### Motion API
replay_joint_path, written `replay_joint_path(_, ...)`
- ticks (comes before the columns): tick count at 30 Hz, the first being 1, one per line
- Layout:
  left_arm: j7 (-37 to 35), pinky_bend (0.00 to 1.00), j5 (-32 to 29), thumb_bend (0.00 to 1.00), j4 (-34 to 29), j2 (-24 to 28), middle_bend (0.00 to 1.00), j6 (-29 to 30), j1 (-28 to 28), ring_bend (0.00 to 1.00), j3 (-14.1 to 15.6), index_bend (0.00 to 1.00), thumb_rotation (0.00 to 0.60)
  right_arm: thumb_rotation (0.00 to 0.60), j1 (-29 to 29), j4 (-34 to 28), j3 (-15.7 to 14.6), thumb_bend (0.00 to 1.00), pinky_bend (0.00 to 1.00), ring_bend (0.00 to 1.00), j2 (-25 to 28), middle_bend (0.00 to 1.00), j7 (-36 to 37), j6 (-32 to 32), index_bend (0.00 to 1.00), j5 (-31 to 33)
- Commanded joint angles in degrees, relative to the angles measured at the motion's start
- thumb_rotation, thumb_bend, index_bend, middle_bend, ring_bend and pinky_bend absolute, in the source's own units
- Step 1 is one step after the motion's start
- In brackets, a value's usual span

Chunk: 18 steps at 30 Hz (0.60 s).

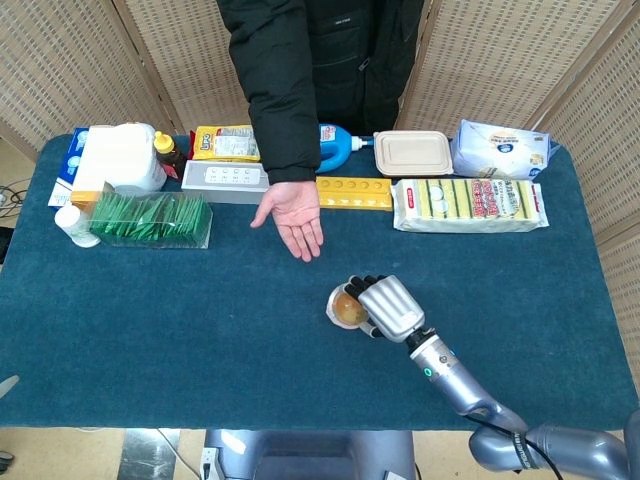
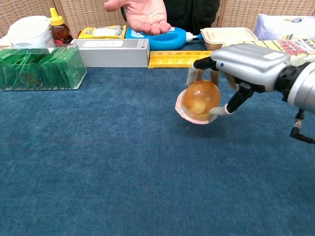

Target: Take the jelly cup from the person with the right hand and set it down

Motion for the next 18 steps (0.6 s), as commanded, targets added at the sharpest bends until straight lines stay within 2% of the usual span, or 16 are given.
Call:
replay_joint_path(1, -0.56, 0.07, -0.27, 0.07, 0.32, 0.13, 0.0, -0.09, -0.01, 0.0, -0.05, 0.0, 0.6, 0.6, 0.66, 1.51, 0.45, 0.45, 0.61, 0.44, -1.75, 0.44, -2.13, -1.52, 0.44, 2.1)
replay_joint_path(4, -0.87, 0.07, -0.39, 0.08, 0.42, 0.21, 0.0, -0.27, -0.1, 0.0, -0.09, 0.0, 0.6, 0.6, 0.97, 0.72, 0.06, 0.39, 0.57, 0.35, -0.76, 0.35, -1.69, -4.05, 0.29, 3.98)
replay_joint_path(7, -0.72, 0.07, -0.12, 0.07, 0.38, 0.22, 0.0, -0.35, -0.15, 0.0, 0.01, 0.0, 0.6, 0.6, 1.03, -0.26, 0.22, 0.36, 0.53, 0.27, 0.64, 0.27, -0.38, -5.01, 0.19, 4.82)
replay_joint_path(12, -0.37, 0.07, -0.01, 0.07, 0.22, 0.18, 0.0, -0.12, 0.0, 0.0, 0.09, 0.0, 0.6, 0.6, 0.28, -1.99, -0.03, 0.35, 0.48, 0.22, 3.15, 0.21, 2.22, -3.99, 0.16, 3.41)
replay_joint_path(18, -0.31, 0.07, 0.22, 0.08, 0.19, 0.15, 0.0, 0.19, 0.21, 0.0, 0.22, 0.0, 0.6, 0.6, -2.47, -4.76, -1.88, 0.34, 0.43, 0.17, 8.01, 0.19, 8.05, 0.29, 0.15, -2.12)
